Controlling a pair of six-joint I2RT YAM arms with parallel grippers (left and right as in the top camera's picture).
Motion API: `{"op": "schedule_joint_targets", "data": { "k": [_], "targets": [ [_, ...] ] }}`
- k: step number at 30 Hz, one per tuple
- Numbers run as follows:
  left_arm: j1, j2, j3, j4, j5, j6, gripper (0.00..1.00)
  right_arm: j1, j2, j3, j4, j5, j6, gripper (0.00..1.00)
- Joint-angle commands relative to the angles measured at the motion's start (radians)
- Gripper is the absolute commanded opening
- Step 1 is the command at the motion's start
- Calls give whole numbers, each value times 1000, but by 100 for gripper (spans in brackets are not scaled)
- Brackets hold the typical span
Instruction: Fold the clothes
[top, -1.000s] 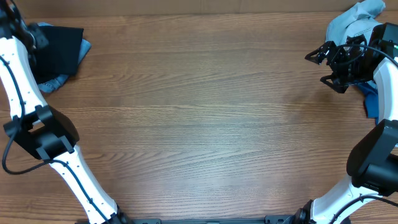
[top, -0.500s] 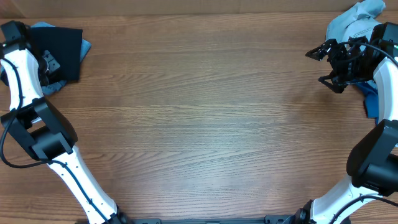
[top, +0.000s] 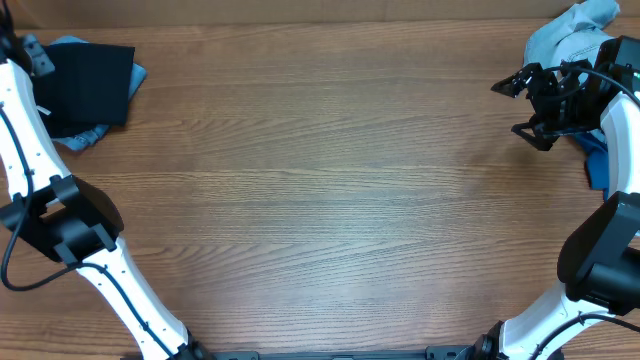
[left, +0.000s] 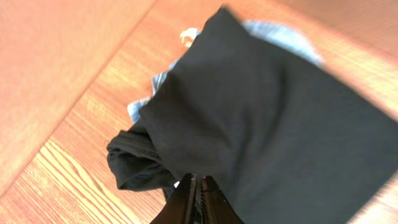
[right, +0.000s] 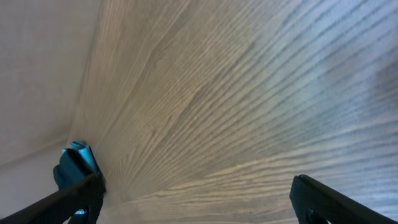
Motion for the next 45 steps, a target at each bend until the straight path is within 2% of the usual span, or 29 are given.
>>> {"op": "schedule_joint_targets", "data": {
  "k": [1,5,10,13,16,20,23,25,30,36,38,39,40,45],
  "targets": [
    [24,134,-13,7,-147,4,9,2,-11,17,-32,-6,7,100],
    [35,257,-14,-3,-101,-2,9,2,-11,17,-48,-7,8,100],
    [35,352,-14,-77,-137,-43,5,2,-11,17,-61,-6,8,100],
    [39,324,-2,-101,-138,-74,4,2,-11,17,-54,-6,8,100],
    [38,251,24,-115,-113,-95,9,2,-11,17,-48,-7,8,100],
    [22,45,61,-153,-33,-83,24,2,-11,17,-48,-5,7,100],
    [-2,-114,72,-208,55,-83,40,2,-11,17,-38,-5,4,100],
    [-24,-220,72,-264,120,-82,46,2,-11,17,8,-11,-59,100],
    [-108,-422,72,-377,227,-38,52,21,-48,18,31,-13,-241,100],
    [-254,-581,72,-500,233,-27,55,70,-203,18,4,21,-383,100],
    [-311,-622,72,-552,214,-32,68,92,-290,18,5,33,-417,100],
    [-346,-646,72,-584,199,-44,87,106,-351,18,13,33,-422,100],
    [-374,-665,72,-611,187,-52,100,116,-403,18,18,33,-428,100],
    [-485,-768,50,-619,216,-82,100,159,-665,17,24,64,-454,100]
  ]
}}
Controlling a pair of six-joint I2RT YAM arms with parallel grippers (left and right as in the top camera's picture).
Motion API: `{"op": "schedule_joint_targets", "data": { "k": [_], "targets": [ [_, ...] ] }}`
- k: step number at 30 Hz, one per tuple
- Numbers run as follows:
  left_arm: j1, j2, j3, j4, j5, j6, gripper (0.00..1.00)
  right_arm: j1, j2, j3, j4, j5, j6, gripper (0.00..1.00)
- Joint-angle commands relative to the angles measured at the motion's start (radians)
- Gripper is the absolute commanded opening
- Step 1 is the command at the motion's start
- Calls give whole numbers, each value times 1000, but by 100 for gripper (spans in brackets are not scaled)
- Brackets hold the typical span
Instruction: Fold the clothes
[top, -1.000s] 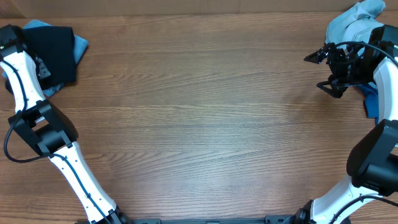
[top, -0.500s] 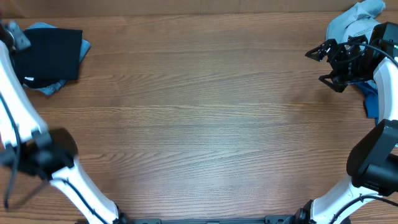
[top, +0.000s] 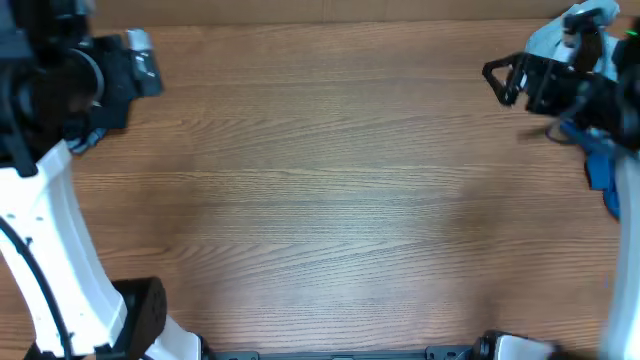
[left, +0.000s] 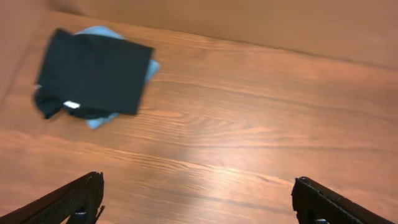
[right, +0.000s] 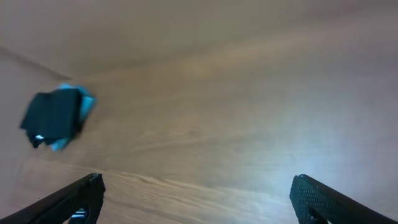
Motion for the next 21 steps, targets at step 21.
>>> {"op": "schedule_joint_targets", "data": {
  "k": [21],
  "targets": [
    [-294,-180,-87,-2,20,-63,100,22,-465,16,-27,119,-48,100]
  ]
}}
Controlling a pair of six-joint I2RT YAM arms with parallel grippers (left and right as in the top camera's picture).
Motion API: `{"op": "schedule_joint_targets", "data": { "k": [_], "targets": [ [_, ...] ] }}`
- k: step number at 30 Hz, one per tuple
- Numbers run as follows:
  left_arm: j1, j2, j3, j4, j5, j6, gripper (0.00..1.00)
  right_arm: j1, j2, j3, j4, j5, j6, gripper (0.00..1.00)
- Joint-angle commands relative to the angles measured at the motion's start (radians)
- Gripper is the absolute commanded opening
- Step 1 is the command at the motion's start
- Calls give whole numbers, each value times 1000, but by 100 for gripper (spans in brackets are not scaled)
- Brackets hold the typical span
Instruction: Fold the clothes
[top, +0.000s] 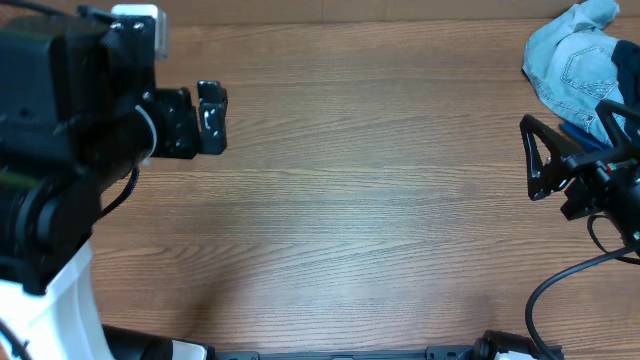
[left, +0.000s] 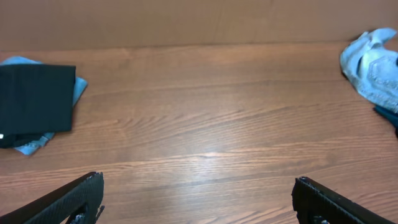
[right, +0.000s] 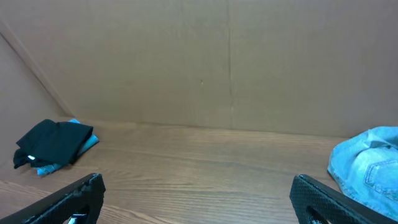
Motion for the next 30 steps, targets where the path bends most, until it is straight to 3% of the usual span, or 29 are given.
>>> {"op": "schedule_joint_targets", "data": {
  "k": [1,16,19,22,26,30],
  "targets": [
    [-6,5,0,-2,0,-10,100,5,5,1,-1,13,-7,100],
    [-6,16,0,-2,0,-10,100,21,5,1,-93,75,-8,100],
    [-6,16,0,-2,0,-10,100,21,-28,-32,-89,132,-85,100],
    [-6,16,0,-2,0,-10,100,21,-135,-176,21,132,-165,100],
    [-6,16,0,-2,0,-10,100,21,-336,-499,210,132,-163,100],
    [-6,16,0,-2,0,-10,100,21,-514,-764,232,133,-161,100]
  ]
}}
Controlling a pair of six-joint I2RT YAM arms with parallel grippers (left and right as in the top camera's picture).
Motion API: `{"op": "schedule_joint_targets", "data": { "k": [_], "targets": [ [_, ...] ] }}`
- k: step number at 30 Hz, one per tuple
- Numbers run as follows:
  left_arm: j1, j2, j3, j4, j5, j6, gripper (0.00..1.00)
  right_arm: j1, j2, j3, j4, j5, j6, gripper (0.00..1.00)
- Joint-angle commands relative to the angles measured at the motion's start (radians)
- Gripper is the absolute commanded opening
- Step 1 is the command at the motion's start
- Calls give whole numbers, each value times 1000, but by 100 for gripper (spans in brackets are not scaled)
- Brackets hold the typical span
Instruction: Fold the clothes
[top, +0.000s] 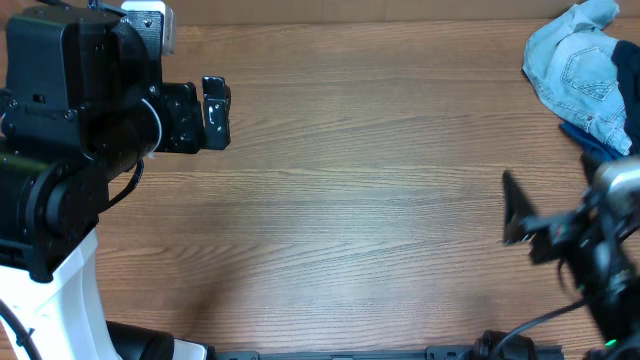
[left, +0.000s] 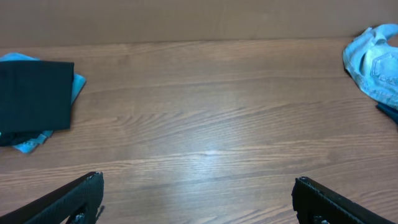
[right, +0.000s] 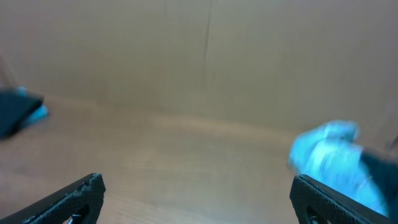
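Note:
A folded black garment (left: 36, 93) lies on a light blue one at the table's far left; in the overhead view my left arm hides it. A crumpled pile of pale blue jeans (top: 575, 60) sits at the back right corner, with a darker blue cloth (top: 598, 145) beside it. The pile also shows in the left wrist view as jeans (left: 376, 62) and, blurred, in the right wrist view as jeans (right: 323, 155). My left gripper (left: 198, 182) is raised over the left half of the table, open and holding nothing. My right gripper (right: 198, 182) is open and holding nothing, high at the front right.
Bare wooden tabletop (top: 370, 190) spans the middle between the two piles. A brown cardboard wall (right: 205, 56) stands along the table's far edge.
My right gripper has moved from the right edge beside the jeans toward the front of the table, and its view is now blurred. The left gripper has hardly shifted.
First my left gripper was shut at the edge of the folded black garment on the left stack, while the right hung open by the jeans. Later the left was open and away from the stack, which stayed put. Both grippers then stood raised, and the right is now nearer the front.

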Motion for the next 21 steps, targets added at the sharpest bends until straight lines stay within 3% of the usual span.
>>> {"op": "schedule_joint_targets", "data": {
  "k": [1,8,14,21],
  "targets": [
    [-6,3,2,-1,0,-9,100,3,-136,-214,4,14,-19,100],
    [-6,3,2,-1,0,-9,100,2,-305,-483,13,30,-20,100],
    [-6,3,2,-1,0,-9,100,2,-394,-686,130,29,-20,100],
    [-6,3,2,-1,0,-9,100,2,-482,-818,170,34,-20,100]
  ]
}}
